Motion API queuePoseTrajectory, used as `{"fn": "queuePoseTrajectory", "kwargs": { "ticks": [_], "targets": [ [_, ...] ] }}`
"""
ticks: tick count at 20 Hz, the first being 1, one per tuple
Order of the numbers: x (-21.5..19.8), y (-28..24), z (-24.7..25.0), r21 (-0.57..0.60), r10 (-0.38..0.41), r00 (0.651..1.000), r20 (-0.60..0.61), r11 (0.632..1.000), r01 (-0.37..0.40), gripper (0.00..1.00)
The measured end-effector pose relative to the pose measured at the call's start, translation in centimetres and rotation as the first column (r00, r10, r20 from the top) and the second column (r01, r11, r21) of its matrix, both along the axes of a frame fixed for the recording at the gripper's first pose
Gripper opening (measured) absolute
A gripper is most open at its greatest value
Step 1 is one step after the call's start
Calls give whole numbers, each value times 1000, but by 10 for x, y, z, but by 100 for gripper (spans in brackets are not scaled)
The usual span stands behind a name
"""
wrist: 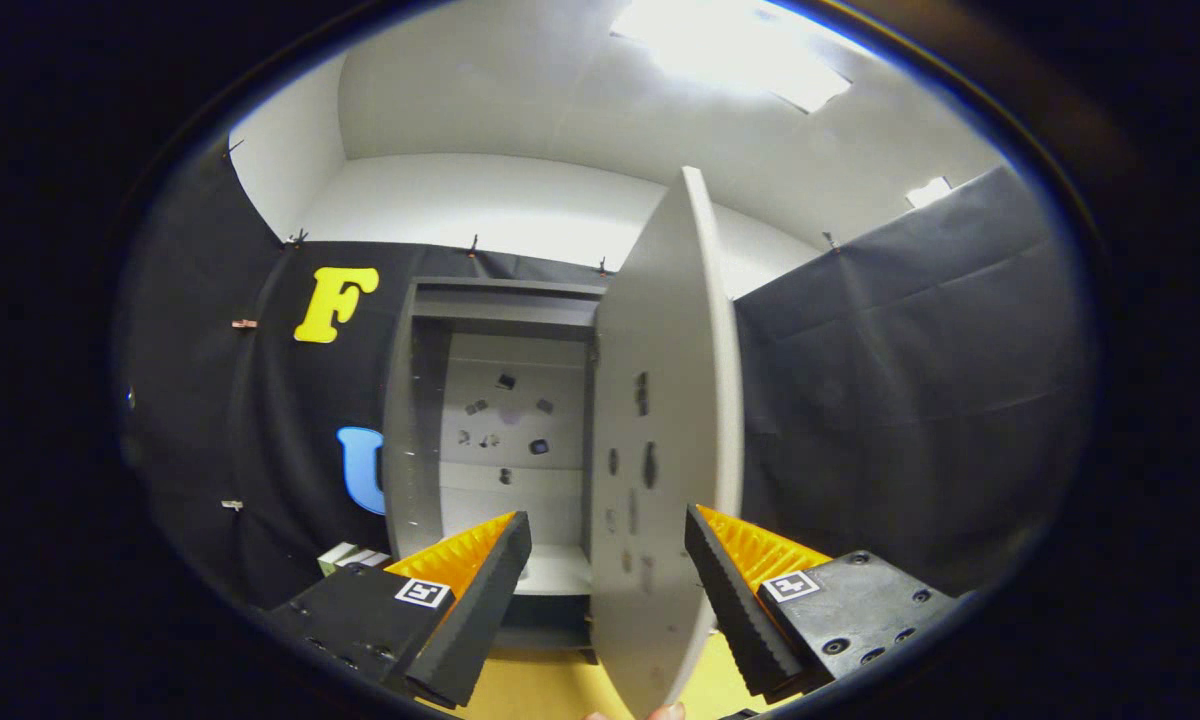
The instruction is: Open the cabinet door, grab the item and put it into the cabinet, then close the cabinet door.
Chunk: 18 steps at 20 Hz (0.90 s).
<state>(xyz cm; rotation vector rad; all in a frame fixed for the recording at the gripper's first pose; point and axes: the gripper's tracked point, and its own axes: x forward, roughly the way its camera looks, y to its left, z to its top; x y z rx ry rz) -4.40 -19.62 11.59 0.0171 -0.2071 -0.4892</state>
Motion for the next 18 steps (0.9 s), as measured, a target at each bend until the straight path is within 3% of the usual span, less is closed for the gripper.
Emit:
{"fn": "queuePoseTrajectory", "kwargs": {
  "ticks": [4, 7, 12, 15, 18],
  "targets": [
    [-46, -66, -24, 29, -126, 989, -72, 991, 128, 97],
    [-49, -121, -56, 71, -190, 972, -136, 977, 201, 97],
    [-12, -156, -94, 124, -160, 965, -206, 974, 188, 98],
    [3, -146, -94, 146, -101, 974, -204, 980, 132, 98],
    [5, -142, -91, 133, -105, 974, -202, 982, 134, 95]
  ]
}}
